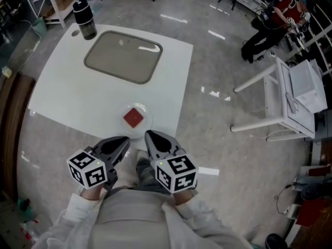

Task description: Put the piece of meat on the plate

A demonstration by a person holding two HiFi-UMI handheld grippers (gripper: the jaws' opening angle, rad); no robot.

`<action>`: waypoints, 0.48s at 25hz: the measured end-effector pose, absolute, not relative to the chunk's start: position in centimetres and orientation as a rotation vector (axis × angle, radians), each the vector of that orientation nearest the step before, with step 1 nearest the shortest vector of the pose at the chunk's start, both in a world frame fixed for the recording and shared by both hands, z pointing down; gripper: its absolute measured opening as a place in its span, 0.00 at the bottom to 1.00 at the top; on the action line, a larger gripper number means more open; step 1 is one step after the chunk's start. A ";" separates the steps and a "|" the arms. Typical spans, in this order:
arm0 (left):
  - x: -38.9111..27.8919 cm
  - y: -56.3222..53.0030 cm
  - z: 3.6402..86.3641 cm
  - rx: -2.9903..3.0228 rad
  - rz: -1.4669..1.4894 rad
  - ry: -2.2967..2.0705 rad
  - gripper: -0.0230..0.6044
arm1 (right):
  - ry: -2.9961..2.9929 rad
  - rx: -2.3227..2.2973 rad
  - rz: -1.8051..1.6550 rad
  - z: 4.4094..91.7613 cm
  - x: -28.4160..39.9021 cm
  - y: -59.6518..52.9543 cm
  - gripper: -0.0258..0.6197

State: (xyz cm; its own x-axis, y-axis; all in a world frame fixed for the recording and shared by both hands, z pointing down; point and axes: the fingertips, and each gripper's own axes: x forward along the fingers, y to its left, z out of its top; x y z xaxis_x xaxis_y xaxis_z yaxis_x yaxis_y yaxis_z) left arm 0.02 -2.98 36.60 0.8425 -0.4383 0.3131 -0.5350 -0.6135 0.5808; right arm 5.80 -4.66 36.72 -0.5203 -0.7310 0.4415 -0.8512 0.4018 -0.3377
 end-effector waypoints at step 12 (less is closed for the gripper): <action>-1.3 -7.3 38.9 2.245 0.224 -0.827 0.05 | -2.400 1.305 0.811 39.2 7.6 -8.1 0.06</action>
State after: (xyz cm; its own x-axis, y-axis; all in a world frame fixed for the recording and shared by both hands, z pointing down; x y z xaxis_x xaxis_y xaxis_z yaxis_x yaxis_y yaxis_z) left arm -1.28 -7.32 38.86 0.7788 -0.4964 0.3834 -0.6221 -0.5337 0.5728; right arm 7.56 -8.09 39.20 -0.5472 -0.6733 0.4972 -0.8369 0.4309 -0.3376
